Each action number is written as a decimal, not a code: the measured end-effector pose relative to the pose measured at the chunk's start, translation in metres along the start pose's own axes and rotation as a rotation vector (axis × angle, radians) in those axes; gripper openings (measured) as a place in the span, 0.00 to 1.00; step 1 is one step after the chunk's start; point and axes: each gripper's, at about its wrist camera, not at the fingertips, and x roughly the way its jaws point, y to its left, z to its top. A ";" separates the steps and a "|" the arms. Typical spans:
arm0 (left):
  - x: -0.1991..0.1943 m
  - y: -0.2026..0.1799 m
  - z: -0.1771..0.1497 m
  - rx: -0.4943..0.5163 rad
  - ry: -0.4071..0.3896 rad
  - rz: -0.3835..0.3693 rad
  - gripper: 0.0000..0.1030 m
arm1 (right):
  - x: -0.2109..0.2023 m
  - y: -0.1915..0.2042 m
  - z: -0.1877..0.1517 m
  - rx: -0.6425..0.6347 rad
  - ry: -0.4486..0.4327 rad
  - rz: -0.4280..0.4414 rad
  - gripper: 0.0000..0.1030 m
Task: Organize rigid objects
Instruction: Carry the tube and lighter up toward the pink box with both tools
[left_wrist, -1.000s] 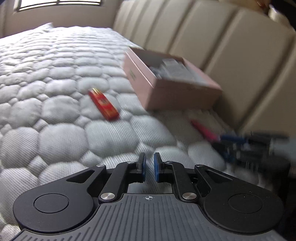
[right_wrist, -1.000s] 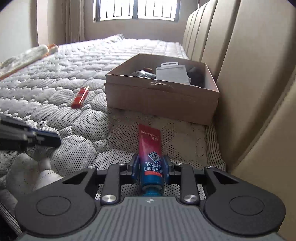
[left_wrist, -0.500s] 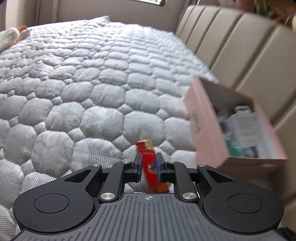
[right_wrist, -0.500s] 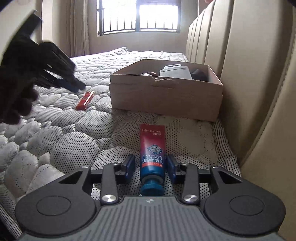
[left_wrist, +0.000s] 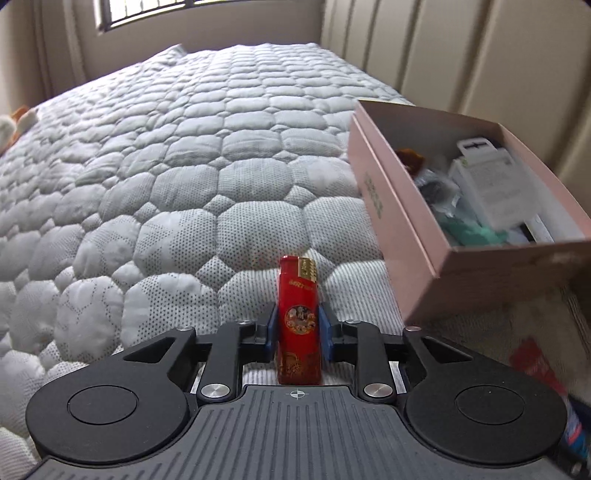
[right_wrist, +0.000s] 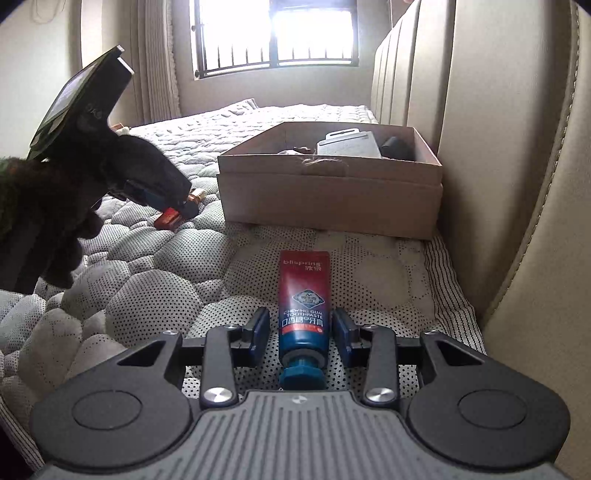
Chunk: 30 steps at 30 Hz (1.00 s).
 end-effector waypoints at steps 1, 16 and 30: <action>-0.003 0.000 -0.002 0.009 0.001 -0.010 0.25 | 0.000 0.000 0.001 0.002 0.004 0.003 0.35; -0.078 -0.003 -0.080 0.130 0.009 -0.319 0.25 | -0.040 0.015 0.024 -0.084 0.105 -0.002 0.26; -0.098 -0.014 -0.100 0.193 0.011 -0.415 0.25 | -0.081 0.034 0.051 -0.119 0.058 -0.026 0.26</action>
